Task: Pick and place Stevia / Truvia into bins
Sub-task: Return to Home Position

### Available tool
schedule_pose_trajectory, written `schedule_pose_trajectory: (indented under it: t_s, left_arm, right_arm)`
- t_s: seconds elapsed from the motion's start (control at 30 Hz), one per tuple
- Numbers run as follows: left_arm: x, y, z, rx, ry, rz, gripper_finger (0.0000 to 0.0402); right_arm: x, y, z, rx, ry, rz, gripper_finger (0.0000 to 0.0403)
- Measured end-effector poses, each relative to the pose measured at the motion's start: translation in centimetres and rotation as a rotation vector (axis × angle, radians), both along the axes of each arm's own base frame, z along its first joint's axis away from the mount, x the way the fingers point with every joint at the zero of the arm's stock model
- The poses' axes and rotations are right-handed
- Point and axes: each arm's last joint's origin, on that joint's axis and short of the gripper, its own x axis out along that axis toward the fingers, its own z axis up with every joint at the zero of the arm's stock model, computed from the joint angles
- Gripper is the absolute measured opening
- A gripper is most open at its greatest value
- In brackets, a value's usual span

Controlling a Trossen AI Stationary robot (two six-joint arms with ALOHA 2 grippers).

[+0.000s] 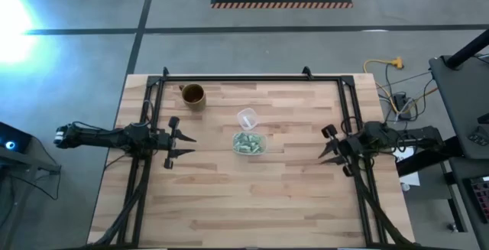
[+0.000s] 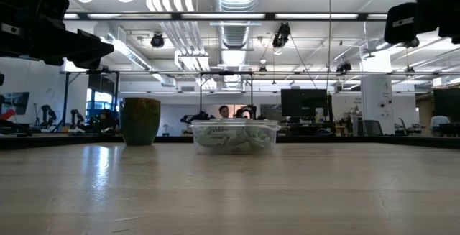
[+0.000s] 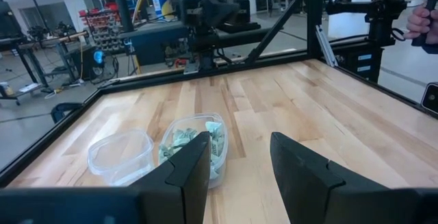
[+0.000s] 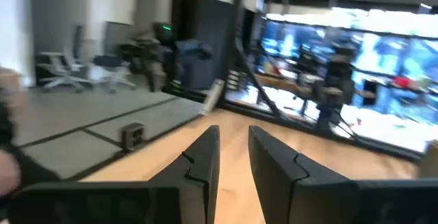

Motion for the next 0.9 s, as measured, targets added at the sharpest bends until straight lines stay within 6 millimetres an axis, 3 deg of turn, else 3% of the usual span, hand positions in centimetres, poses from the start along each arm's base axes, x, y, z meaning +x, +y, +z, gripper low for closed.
schedule_pose_trajectory:
  t_s: [0.4,0.9]
  left_arm:
    - [0.0,0.0,0.0,0.000,-0.002,0.000,0.0137]
    - [0.0,0.0,0.0,0.000,-0.001,0.000,0.0137]
  right_arm:
    - [0.4,-0.9,-0.7,0.017,0.075,-0.342,0.0068]
    - [0.4,-1.1,-0.9,-0.022,0.082,-0.417,0.0068]
